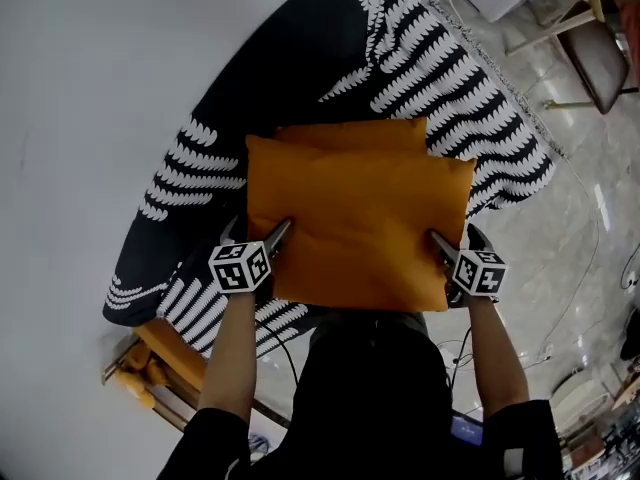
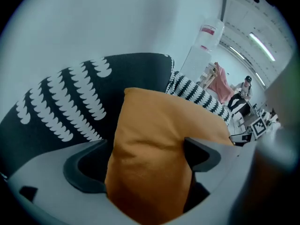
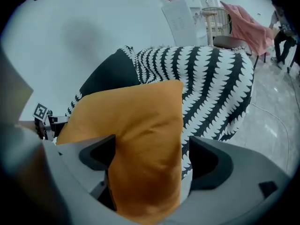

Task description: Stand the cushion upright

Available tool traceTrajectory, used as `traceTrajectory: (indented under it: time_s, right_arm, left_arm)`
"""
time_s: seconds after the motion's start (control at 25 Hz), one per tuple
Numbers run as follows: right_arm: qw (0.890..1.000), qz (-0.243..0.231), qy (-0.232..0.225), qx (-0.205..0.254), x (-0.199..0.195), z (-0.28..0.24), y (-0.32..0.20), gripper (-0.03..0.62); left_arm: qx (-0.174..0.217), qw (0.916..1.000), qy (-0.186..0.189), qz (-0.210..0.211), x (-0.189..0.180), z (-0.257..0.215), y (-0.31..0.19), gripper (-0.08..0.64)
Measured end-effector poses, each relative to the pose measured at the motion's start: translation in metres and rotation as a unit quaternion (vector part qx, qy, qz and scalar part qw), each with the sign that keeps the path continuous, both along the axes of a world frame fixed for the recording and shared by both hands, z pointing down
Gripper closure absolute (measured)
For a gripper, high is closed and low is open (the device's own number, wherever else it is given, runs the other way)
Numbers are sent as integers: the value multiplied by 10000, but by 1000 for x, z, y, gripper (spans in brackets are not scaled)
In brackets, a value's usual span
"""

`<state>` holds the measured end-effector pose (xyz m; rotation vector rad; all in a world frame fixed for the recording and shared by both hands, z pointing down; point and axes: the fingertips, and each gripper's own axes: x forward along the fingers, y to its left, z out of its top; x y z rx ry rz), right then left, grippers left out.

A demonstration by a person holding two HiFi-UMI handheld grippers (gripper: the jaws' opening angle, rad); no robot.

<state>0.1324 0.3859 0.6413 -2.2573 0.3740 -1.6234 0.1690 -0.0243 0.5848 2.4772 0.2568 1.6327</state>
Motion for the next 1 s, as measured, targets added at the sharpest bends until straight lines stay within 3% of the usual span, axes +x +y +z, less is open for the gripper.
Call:
traceTrajectory:
  time_s: [0.28, 0.6, 0.72, 0.88, 1.0]
  right_arm:
    - [9971, -18, -376, 659, -6, 3, -8, 106]
    - [9938, 201, -318, 1051, -5, 8, -20, 115]
    - [9948, 146, -167, 992, -1, 8, -21, 208]
    - [9968, -59, 80, 797, 2, -12, -26, 293]
    - [9964, -201, 276, 776, 8, -40, -29, 330]
  left_arm:
    - [-715, 9950, -692, -10, -6, 17, -2, 5]
    - [-1124, 9909, -738, 32, -6, 21, 9, 8]
    - [-1217, 9903, -629, 220, -5, 28, 26, 116]
    - [-787, 9950, -377, 483, -6, 14, 41, 245]
    - [-639, 9963, -61, 579, -2, -15, 51, 292]
